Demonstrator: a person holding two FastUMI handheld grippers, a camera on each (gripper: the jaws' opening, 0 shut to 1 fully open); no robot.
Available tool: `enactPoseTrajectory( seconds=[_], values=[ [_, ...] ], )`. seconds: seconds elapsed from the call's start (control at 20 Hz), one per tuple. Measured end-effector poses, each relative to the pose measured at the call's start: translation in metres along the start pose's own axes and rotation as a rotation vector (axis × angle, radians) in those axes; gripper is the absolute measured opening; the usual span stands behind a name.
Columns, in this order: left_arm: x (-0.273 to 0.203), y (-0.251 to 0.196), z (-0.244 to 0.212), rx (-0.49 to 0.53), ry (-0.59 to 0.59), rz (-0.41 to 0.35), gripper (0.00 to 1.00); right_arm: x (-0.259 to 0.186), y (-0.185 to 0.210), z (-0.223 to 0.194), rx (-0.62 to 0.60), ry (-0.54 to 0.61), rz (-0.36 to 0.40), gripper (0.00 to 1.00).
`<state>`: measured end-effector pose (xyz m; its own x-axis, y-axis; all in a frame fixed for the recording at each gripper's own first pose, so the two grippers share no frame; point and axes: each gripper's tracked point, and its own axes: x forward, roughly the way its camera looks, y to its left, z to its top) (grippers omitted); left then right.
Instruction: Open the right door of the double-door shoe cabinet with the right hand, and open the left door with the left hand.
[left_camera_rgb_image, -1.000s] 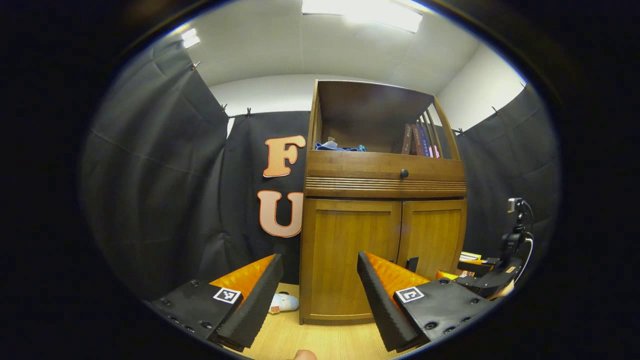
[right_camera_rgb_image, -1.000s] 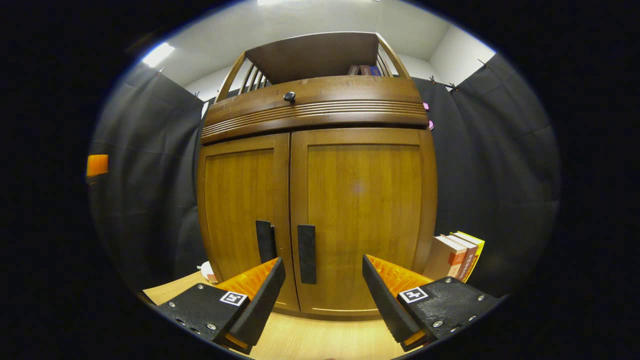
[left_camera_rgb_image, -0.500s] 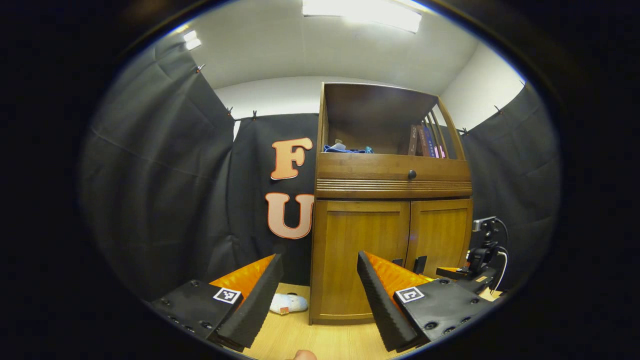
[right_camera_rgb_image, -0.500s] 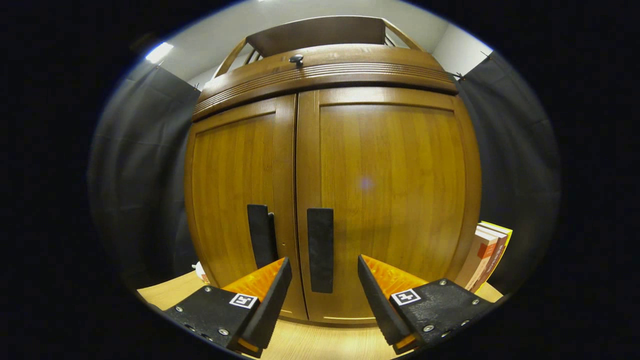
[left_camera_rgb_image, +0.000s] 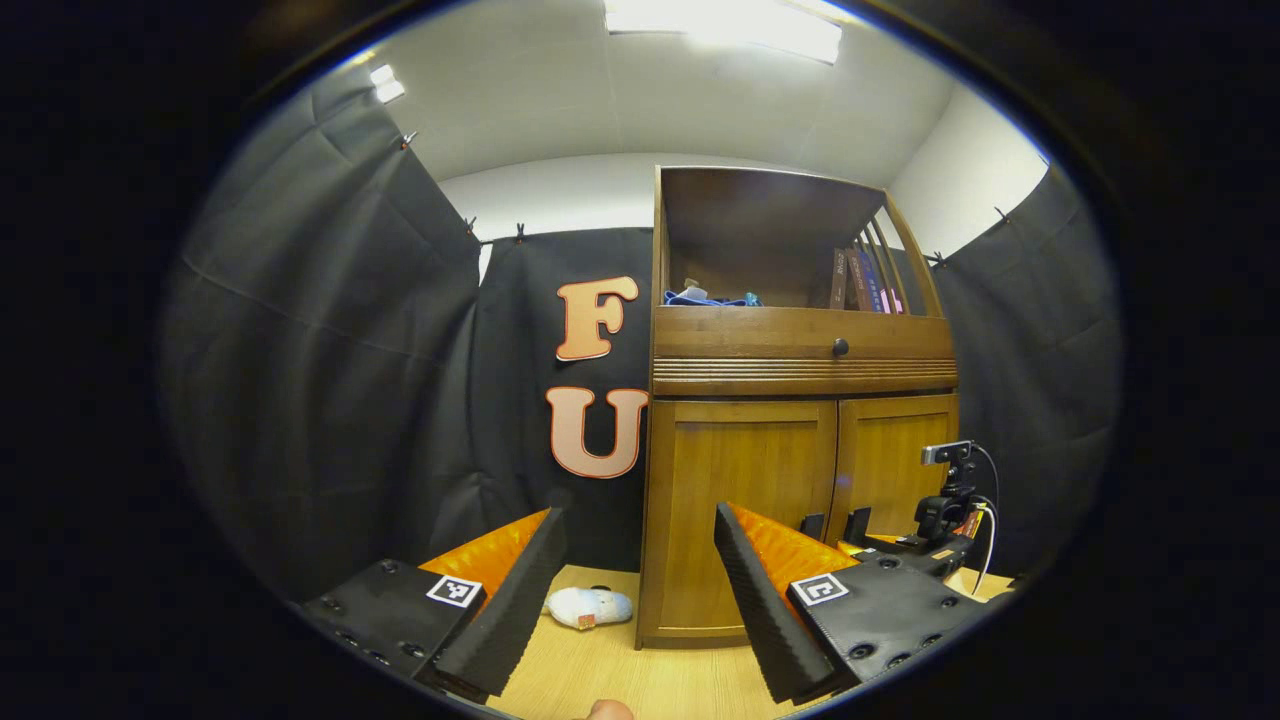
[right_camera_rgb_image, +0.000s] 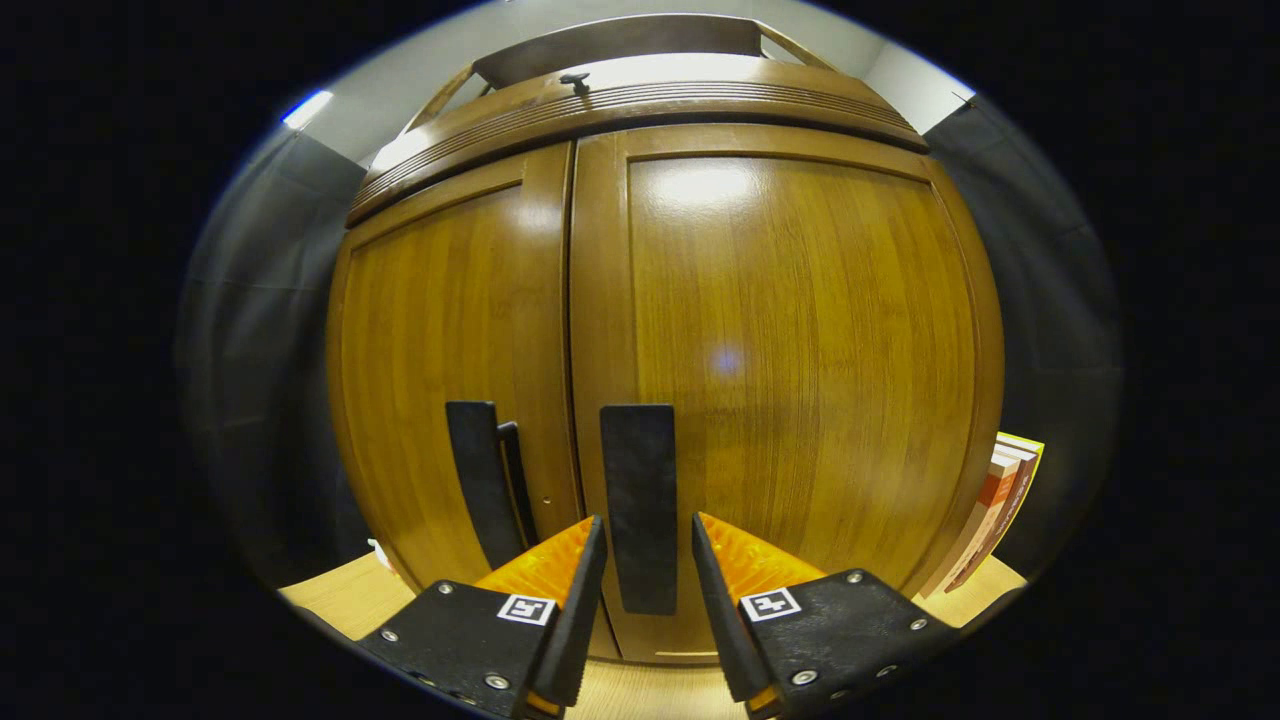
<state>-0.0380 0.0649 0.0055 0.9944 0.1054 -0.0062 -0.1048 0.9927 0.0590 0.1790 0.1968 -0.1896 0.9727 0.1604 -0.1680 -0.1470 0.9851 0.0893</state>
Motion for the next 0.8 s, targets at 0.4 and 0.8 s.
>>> enactPoseTrajectory(
  seconds=[0.4, 0.8],
  values=[
    [-0.001, 0.001, -0.005, -0.008, 0.004, -0.003, 0.99, -0.002, 0.005, -0.005, 0.007, 0.023, 0.016, 0.31],
    [-0.004, 0.003, -0.014, -0.024, 0.035, 0.013, 0.96, -0.045, 0.002, -0.007, 0.006, 0.050, 0.037, 0.27]
  ],
)
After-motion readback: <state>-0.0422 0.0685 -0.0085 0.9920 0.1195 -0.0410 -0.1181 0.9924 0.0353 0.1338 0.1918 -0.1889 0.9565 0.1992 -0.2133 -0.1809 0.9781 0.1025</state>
